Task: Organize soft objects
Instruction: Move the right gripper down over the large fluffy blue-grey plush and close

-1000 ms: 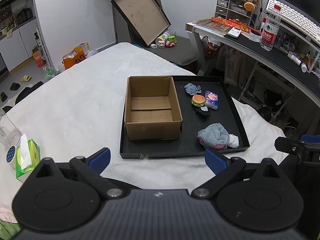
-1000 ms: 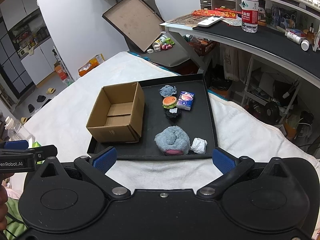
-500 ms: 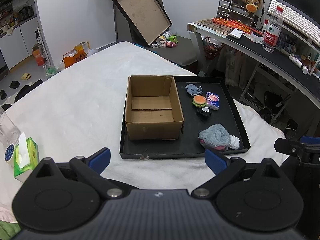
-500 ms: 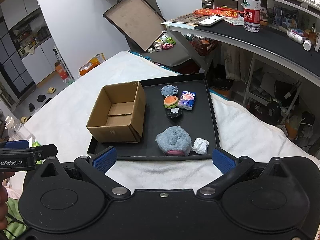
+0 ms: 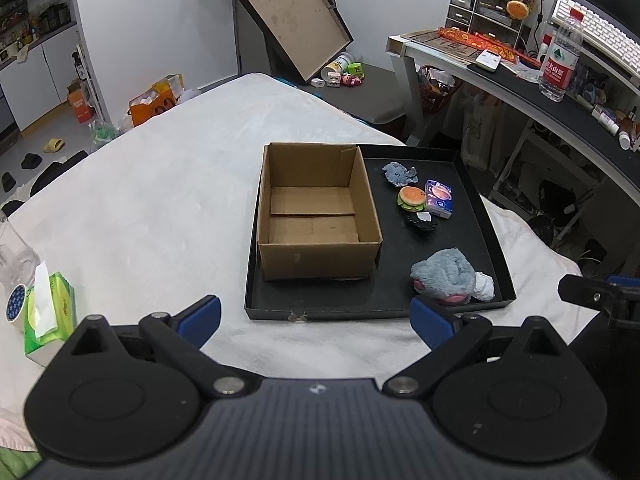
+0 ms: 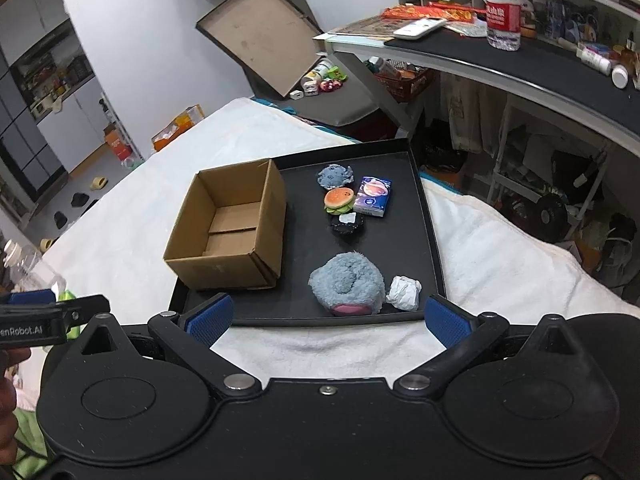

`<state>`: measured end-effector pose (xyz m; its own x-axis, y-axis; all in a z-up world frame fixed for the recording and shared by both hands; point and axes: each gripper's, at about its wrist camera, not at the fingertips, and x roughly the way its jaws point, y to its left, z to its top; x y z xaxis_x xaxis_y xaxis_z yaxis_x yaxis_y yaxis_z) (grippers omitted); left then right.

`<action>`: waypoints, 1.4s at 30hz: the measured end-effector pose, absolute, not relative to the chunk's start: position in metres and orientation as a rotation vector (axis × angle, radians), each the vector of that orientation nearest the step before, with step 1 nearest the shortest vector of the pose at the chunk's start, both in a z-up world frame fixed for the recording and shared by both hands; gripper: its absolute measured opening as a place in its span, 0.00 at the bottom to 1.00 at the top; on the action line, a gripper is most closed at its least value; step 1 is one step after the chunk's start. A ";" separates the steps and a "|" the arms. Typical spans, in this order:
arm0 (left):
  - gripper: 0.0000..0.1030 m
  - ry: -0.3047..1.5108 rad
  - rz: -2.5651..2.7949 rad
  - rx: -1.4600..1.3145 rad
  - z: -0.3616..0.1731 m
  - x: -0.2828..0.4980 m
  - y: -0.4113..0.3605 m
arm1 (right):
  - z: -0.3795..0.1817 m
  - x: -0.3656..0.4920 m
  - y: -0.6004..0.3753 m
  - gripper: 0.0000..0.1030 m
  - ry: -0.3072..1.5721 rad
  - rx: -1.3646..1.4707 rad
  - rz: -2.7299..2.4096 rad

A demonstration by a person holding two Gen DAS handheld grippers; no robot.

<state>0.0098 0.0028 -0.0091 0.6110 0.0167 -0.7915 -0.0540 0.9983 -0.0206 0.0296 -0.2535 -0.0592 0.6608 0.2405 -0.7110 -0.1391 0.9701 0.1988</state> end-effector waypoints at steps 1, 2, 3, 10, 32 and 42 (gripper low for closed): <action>0.97 0.913 0.041 -0.043 -0.010 0.011 0.003 | -0.061 0.032 -0.254 1.00 0.827 0.134 0.214; 0.97 0.914 0.043 -0.042 -0.012 0.012 0.003 | -0.063 0.034 -0.254 1.00 0.831 0.136 0.213; 0.97 0.916 0.045 -0.041 -0.014 0.014 0.004 | -0.065 0.036 -0.255 1.00 0.834 0.138 0.210; 0.97 0.938 0.060 -0.057 -0.030 0.028 0.010 | -0.076 0.047 -0.255 1.00 0.844 0.141 0.216; 0.97 1.005 0.083 -0.078 -0.073 0.076 0.036 | -0.121 0.093 -0.252 0.94 0.886 0.193 0.223; 0.96 1.026 0.108 -0.099 -0.089 0.099 0.046 | -0.146 0.117 -0.251 0.89 0.951 0.238 0.240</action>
